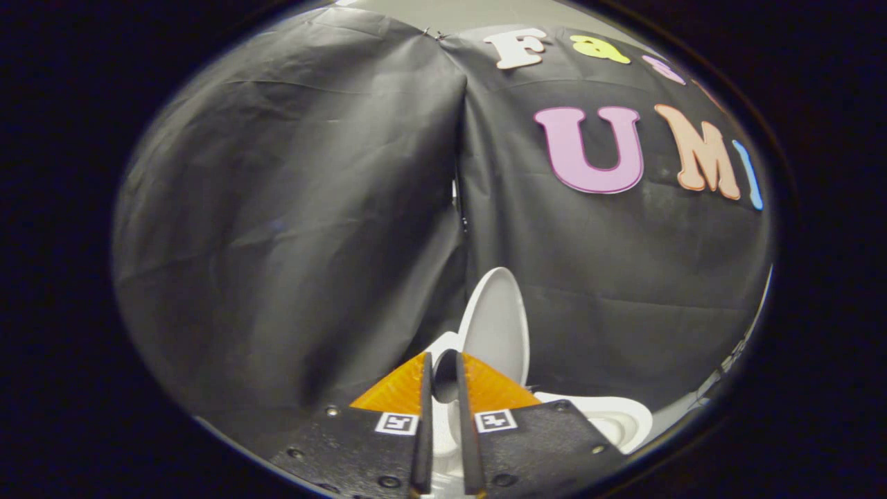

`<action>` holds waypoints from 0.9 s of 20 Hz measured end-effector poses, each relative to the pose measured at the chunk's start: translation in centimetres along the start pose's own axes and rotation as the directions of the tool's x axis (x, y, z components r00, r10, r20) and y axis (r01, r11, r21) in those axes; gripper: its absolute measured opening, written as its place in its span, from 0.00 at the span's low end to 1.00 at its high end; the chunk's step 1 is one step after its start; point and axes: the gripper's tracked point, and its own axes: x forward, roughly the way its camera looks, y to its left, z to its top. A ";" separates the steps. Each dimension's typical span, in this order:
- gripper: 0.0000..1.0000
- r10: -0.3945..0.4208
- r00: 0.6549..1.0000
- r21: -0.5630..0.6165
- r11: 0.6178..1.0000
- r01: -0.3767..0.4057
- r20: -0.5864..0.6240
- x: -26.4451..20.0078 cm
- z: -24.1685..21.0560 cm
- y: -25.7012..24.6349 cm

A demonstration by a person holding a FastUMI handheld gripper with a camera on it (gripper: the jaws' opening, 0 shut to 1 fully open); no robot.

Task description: Open the toilet lid.

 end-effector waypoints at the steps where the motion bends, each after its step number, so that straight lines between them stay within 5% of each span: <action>1: 0.26 0.008 1.000 0.010 1.000 -0.008 0.008 -0.2 0.1 -0.1; 9: 0.30 -0.011 0.981 -0.047 0.999 0.021 0.193 -5.1 3.8 -4.1; 18: 0.33 -0.157 0.950 -0.003 0.986 0.164 0.268 -13.2 2.1 -17.9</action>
